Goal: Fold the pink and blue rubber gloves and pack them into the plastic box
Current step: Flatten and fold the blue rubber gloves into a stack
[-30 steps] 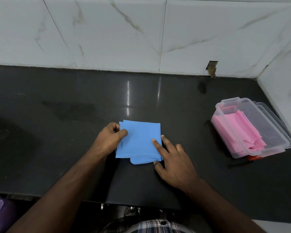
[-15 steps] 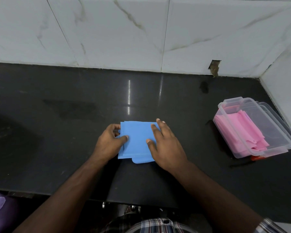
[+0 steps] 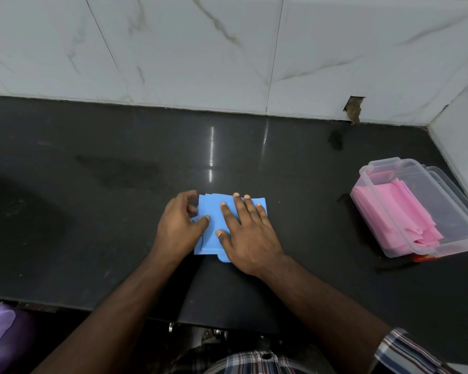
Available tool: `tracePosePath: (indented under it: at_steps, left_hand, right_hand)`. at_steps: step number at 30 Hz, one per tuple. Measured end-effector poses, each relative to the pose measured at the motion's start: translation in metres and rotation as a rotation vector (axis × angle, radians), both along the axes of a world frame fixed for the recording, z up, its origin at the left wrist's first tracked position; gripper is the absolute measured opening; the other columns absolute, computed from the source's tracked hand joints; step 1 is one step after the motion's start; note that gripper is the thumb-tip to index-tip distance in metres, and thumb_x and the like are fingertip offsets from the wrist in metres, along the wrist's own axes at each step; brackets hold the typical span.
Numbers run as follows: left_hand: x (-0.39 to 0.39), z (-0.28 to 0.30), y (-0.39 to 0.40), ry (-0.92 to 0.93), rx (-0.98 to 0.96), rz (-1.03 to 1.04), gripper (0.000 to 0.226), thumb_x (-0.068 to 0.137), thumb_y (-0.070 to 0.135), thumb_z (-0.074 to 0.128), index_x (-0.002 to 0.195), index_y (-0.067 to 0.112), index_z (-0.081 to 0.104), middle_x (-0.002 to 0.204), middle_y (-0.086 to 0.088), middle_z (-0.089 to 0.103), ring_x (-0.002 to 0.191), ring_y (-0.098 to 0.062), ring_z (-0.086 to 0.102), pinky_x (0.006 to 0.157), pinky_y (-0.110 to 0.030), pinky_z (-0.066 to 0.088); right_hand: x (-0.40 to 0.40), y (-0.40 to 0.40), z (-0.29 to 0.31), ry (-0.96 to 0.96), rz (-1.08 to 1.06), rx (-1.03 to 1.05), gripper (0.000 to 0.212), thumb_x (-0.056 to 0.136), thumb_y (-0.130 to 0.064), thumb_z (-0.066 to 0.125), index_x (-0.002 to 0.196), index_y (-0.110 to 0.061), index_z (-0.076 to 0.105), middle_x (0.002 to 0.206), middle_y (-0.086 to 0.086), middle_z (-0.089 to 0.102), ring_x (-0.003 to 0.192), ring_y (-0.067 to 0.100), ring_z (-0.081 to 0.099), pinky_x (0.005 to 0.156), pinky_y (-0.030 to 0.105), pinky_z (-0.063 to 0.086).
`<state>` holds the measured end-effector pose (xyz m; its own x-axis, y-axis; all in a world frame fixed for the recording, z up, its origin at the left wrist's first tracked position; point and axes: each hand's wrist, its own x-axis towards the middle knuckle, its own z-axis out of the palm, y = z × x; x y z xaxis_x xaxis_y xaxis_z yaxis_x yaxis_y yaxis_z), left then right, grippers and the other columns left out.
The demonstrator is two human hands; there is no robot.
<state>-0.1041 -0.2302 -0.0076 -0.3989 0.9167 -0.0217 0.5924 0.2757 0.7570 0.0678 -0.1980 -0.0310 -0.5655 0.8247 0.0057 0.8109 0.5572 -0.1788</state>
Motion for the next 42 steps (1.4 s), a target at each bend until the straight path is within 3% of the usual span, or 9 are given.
tracePosePath:
  at_steps: [3, 6, 9, 15, 21, 28, 36, 39, 42]
  left_hand:
    - [0.006, -0.006, -0.002, 0.387, 0.114, -0.157, 0.049, 0.084, 0.029, 0.066, 0.133, 0.026, 0.061, 0.13, 0.001, 0.059, 0.115, -0.023, 0.055, 0.092, -0.041, 0.049]
    - [0.017, -0.012, 0.0, 0.569, 0.006, -0.261, 0.047, 0.094, 0.042, 0.045, 0.137, 0.031, 0.059, 0.153, 0.008, 0.048, 0.139, -0.024, 0.041, 0.103, -0.05, 0.037]
    - [0.015, -0.022, 0.0, 0.584, -0.109, -0.294, 0.065, 0.096, 0.051, 0.015, 0.15, 0.032, 0.044, 0.162, 0.013, 0.033, 0.152, -0.02, 0.023, 0.115, -0.05, 0.022]
    - [0.012, -0.031, -0.003, 0.555, -0.213, -0.313, 0.072, 0.093, 0.057, -0.001, 0.16, 0.039, 0.019, 0.167, 0.021, 0.011, 0.156, -0.017, 0.004, 0.121, -0.054, 0.008]
    - [0.011, -0.034, -0.004, 0.543, -0.218, -0.314, 0.074, 0.092, 0.059, -0.004, 0.161, 0.039, 0.012, 0.167, 0.022, 0.006, 0.156, -0.018, 0.001, 0.121, -0.057, 0.004]
    - [0.009, -0.04, -0.001, 0.576, -0.227, -0.321, 0.068, 0.096, 0.057, 0.001, 0.161, 0.04, 0.005, 0.167, 0.022, 0.005, 0.156, -0.019, 0.001, 0.121, -0.06, 0.003]
    - [0.011, -0.04, -0.001, 0.573, -0.233, -0.324, 0.069, 0.095, 0.057, 0.001, 0.161, 0.038, 0.003, 0.168, 0.021, 0.002, 0.157, -0.02, -0.001, 0.121, -0.062, 0.001]
    - [0.011, -0.041, -0.001, 0.585, -0.239, -0.322, 0.065, 0.098, 0.055, 0.006, 0.161, 0.037, 0.0, 0.168, 0.021, 0.001, 0.157, -0.02, -0.002, 0.121, -0.063, 0.001]
    - [0.012, -0.041, -0.001, 0.587, -0.24, -0.32, 0.062, 0.102, 0.053, 0.01, 0.161, 0.037, -0.002, 0.168, 0.021, -0.001, 0.157, -0.02, -0.003, 0.121, -0.064, -0.001]
  right_hand:
    - [-0.004, -0.001, -0.004, 0.012, -0.021, 0.011, 0.064, 0.098, -0.051, 0.025, 0.151, -0.016, 0.034, 0.159, 0.02, 0.026, 0.147, 0.037, 0.023, 0.119, 0.053, 0.019]
    - [-0.005, -0.002, -0.008, 0.009, -0.027, 0.022, 0.063, 0.098, -0.046, 0.026, 0.152, -0.015, 0.033, 0.159, 0.018, 0.026, 0.147, 0.036, 0.023, 0.118, 0.053, 0.02]
    - [-0.005, -0.002, -0.009, 0.0, -0.02, 0.03, 0.063, 0.099, -0.047, 0.027, 0.154, -0.017, 0.027, 0.16, 0.018, 0.024, 0.148, 0.035, 0.02, 0.119, 0.053, 0.018]
    - [-0.003, -0.003, -0.012, 0.002, 0.002, 0.037, 0.064, 0.1, -0.051, 0.026, 0.154, -0.017, 0.025, 0.161, 0.017, 0.02, 0.15, 0.034, 0.015, 0.12, 0.052, 0.014]
    - [0.001, 0.002, -0.01, -0.006, 0.028, 0.005, 0.066, 0.098, -0.049, 0.02, 0.156, -0.017, 0.016, 0.164, 0.013, 0.01, 0.152, 0.029, 0.003, 0.122, 0.05, 0.002]
    - [0.013, 0.002, -0.012, -0.007, -0.001, 0.02, 0.07, 0.099, -0.057, 0.015, 0.156, -0.017, 0.02, 0.165, 0.007, 0.013, 0.152, 0.025, 0.002, 0.12, 0.054, 0.001]
    - [0.028, -0.001, -0.007, 0.154, -0.018, -0.134, 0.07, 0.1, -0.054, 0.024, 0.157, -0.017, 0.009, 0.166, 0.001, -0.004, 0.151, 0.018, -0.014, 0.122, 0.04, 0.002]
    - [0.031, 0.003, 0.004, 0.461, -0.241, -0.256, 0.07, 0.098, -0.033, 0.05, 0.156, -0.015, 0.017, 0.165, 0.004, 0.009, 0.151, 0.018, 0.007, 0.118, 0.024, 0.01]
    - [0.038, 0.013, 0.015, 0.673, -0.544, -0.424, 0.077, 0.087, -0.03, 0.066, 0.153, -0.017, 0.029, 0.147, 0.003, 0.046, 0.131, 0.019, 0.049, 0.112, 0.038, 0.039]
